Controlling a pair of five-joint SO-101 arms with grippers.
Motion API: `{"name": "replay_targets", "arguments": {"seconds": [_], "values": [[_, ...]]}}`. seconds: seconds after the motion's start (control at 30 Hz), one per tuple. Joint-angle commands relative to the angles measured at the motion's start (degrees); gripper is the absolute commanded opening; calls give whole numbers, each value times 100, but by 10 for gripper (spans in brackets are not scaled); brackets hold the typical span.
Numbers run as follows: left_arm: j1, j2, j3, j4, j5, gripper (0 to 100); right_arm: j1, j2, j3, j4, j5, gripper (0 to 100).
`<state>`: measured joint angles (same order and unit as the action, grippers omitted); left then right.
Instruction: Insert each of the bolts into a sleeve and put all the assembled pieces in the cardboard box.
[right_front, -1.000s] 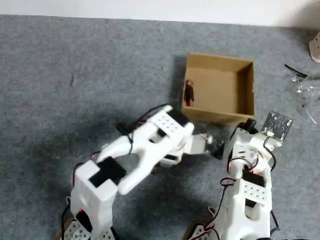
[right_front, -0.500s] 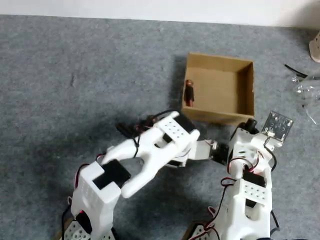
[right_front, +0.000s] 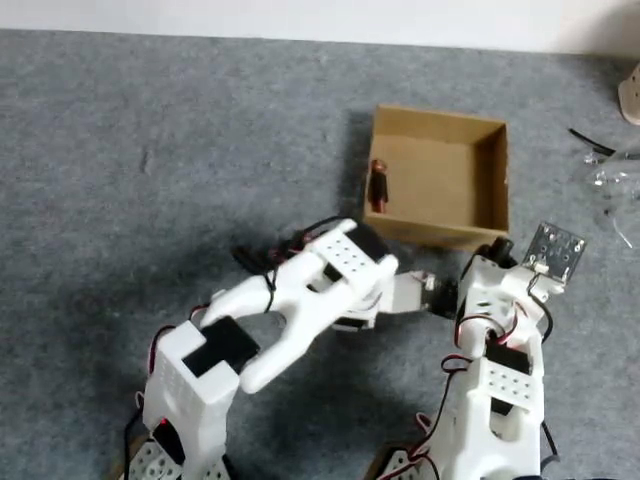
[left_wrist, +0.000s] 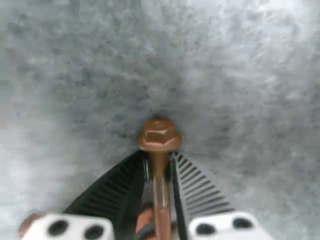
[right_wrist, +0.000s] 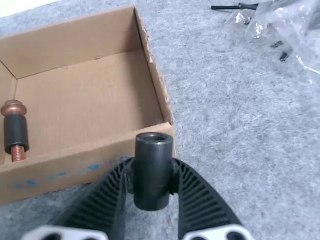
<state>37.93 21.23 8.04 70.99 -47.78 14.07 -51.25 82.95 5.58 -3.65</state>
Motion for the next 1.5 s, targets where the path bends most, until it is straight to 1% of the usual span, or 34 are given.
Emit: {"name": "replay_targets", "arguments": {"seconds": [0.0,0.07,0.33,0.4,0.57,0.67,0.9,1.03,1.13,1.37,1.47], "values": [[-426,-910,-145,-70,527,6,-84,-110,-22,-330,-26,4],[-549,-1121,4,-97,747,6,-84,-110,-22,-558,-26,4],[-611,-1886,752,-1002,1618,6,-84,-110,-22,-637,-26,4],[-725,-2158,971,-1222,1829,6,-84,-110,-22,-637,-26,4],[-1191,-3029,1666,-1987,2391,6,-92,-110,-22,-637,-26,4],[-1341,-3670,2308,-2558,2664,6,-154,-110,-22,-637,-26,4],[-1358,-5420,4013,-3903,2787,6,-215,-110,-13,-637,105,4],[-1358,-6369,4804,-4369,2822,6,-251,-110,-13,-637,114,4],[-1358,-7037,5244,-4492,2822,6,-338,-110,-4,-637,123,4],[-1367,-8514,6070,-4492,2822,6,-347,-110,-4,-637,123,4],[-1420,-9218,6440,-4492,2831,6,-576,-110,13,-637,132,4]]}}
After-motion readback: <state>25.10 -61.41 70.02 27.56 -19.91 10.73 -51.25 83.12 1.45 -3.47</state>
